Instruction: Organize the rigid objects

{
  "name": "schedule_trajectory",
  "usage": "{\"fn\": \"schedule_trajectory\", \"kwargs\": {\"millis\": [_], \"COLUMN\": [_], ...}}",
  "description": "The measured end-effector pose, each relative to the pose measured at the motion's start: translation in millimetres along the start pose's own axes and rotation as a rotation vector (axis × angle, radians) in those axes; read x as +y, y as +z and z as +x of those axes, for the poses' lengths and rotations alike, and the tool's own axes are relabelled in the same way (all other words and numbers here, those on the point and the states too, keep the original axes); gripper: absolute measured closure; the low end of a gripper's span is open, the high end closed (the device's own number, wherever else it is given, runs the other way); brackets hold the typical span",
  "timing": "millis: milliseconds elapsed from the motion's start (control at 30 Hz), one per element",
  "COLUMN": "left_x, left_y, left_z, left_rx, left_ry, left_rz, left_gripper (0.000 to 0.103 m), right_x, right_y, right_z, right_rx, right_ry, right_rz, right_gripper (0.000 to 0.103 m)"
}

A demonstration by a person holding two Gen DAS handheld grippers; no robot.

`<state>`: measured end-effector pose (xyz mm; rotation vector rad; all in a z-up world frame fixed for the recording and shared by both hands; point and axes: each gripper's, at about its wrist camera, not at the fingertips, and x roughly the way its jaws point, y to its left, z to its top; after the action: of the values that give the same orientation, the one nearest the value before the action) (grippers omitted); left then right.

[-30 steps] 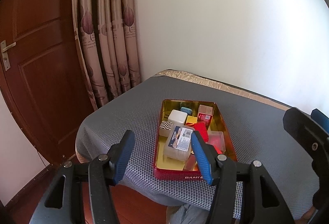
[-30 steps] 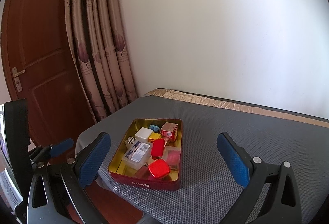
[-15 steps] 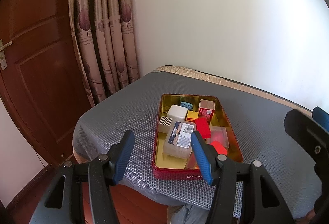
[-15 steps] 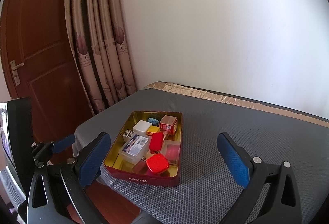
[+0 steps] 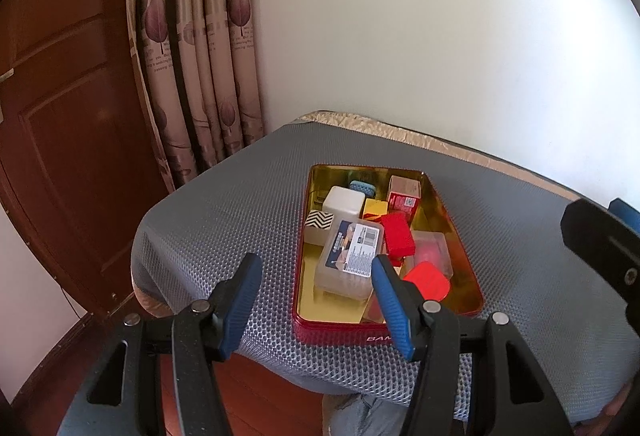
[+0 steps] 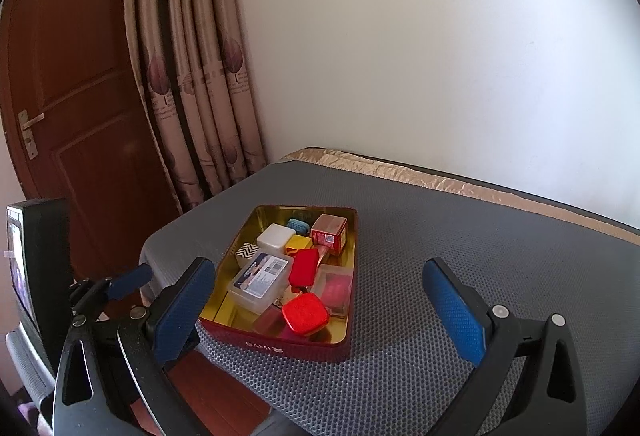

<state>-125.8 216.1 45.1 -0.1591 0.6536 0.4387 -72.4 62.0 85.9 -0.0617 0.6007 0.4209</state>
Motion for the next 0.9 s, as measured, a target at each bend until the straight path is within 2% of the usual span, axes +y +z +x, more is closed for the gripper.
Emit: {"fn": "schedule_trajectory", "kwargs": {"millis": [533, 900], "left_x": [10, 6], "left_y": [-5, -6], "left_z": [24, 29], "left_rx": [0.035, 0.053], "left_ry": [0.046, 0.039], "left_rz": [-0.013, -0.006], "left_gripper": [0.045, 0.045], "right_x": [4, 1], "right_y": [-3, -5], "right_z": [29, 34], "right_rx": [0.025, 0.036], "right_ry": [0.017, 0.026], "right_rz": [-0.030, -0.020], "right_gripper": [0.000, 0.000]}}
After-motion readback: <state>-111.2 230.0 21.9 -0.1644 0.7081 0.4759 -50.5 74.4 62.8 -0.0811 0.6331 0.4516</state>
